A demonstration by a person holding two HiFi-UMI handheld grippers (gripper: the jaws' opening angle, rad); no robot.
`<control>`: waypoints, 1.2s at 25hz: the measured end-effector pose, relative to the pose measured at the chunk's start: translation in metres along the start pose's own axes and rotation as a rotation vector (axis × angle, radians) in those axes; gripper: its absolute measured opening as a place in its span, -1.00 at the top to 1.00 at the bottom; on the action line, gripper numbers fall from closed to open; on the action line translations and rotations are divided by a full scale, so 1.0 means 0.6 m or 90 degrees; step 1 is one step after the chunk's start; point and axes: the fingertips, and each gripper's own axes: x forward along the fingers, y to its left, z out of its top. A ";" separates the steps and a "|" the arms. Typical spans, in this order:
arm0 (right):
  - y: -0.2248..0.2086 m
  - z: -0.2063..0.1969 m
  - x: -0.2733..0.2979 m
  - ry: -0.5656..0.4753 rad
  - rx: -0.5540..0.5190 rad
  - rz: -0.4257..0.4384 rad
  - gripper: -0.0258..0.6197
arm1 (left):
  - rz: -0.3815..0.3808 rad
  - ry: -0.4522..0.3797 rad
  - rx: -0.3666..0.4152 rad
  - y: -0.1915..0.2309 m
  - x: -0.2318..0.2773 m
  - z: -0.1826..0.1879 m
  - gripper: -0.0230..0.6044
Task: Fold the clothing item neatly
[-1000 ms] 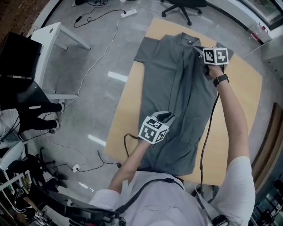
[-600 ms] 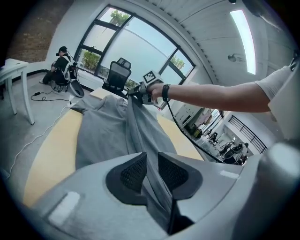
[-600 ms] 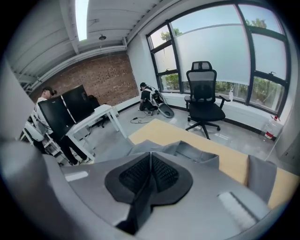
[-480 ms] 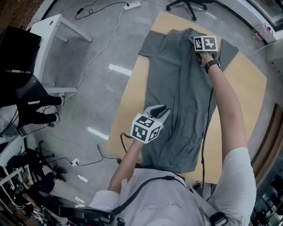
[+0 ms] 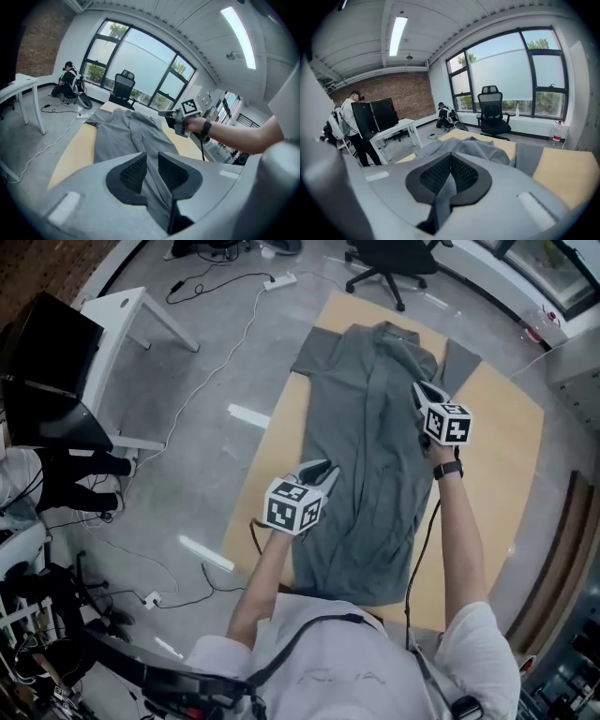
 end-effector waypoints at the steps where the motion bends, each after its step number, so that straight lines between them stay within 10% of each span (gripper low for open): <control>1: 0.013 -0.008 -0.040 -0.016 0.000 -0.002 0.90 | 0.004 -0.010 0.003 -0.009 -0.009 0.002 0.68; 14: 0.258 -0.117 -0.422 -0.178 0.050 0.107 0.90 | 0.006 -0.081 0.108 -0.202 -0.104 -0.048 0.93; 19: 0.302 -0.160 -0.539 -0.233 0.080 0.101 0.90 | -0.039 -0.182 0.044 -0.286 -0.160 -0.059 0.93; 30: 0.414 -0.198 -0.600 -0.233 -0.003 0.213 0.91 | 0.053 -0.215 0.081 -0.312 -0.244 -0.128 0.93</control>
